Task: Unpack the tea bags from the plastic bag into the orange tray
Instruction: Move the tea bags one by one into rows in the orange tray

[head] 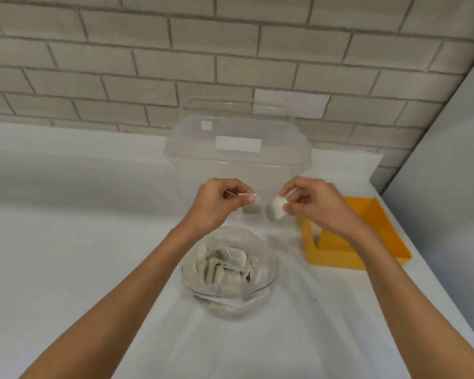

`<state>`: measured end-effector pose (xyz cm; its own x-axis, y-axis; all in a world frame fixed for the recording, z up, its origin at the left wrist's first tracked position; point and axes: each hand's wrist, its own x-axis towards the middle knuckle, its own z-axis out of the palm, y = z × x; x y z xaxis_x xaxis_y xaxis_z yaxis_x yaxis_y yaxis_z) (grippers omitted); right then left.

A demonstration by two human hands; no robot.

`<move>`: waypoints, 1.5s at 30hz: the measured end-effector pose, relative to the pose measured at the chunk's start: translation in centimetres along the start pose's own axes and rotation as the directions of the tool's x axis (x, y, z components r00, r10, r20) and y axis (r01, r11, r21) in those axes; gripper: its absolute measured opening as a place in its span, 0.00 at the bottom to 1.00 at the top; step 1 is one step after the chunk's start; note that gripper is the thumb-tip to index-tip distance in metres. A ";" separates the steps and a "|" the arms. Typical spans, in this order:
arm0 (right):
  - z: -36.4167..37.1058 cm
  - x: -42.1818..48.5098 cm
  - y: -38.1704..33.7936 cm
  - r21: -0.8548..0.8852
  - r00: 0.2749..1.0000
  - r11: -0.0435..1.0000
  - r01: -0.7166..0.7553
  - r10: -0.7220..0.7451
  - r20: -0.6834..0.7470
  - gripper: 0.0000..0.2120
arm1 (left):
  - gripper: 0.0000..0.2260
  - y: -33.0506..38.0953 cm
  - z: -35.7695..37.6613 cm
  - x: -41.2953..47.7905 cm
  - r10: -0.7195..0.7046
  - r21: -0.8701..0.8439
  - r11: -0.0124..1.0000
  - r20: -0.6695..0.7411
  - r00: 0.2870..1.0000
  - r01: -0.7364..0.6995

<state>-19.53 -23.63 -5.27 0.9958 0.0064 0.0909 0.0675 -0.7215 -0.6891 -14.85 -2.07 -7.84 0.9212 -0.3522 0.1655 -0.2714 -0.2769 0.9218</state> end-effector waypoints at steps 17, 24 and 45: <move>-2.8 1.2 12.9 -0.321 0.974 0.941 -0.104 0.161 0.157 0.06 | 0.03 2.8 8.8 2.0 -0.007 0.088 0.996 0.077 0.997 0.000; -0.1 1.9 14.7 -0.231 0.987 0.965 -0.128 0.146 0.062 0.07 | 0.03 2.4 10.2 2.5 -0.019 0.091 0.996 0.091 0.996 0.011; -3.1 0.2 16.2 -0.069 0.980 0.978 -0.196 0.193 -0.050 0.11 | 0.01 1.8 18.0 5.9 -0.076 0.357 0.934 0.287 0.955 -0.033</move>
<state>-18.46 -37.45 -14.18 0.9858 -0.1679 -0.0077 -0.1335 -0.7547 -0.6423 -14.89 -20.71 -11.54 0.8204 -0.5716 -0.0124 -0.3833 -0.5660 0.7298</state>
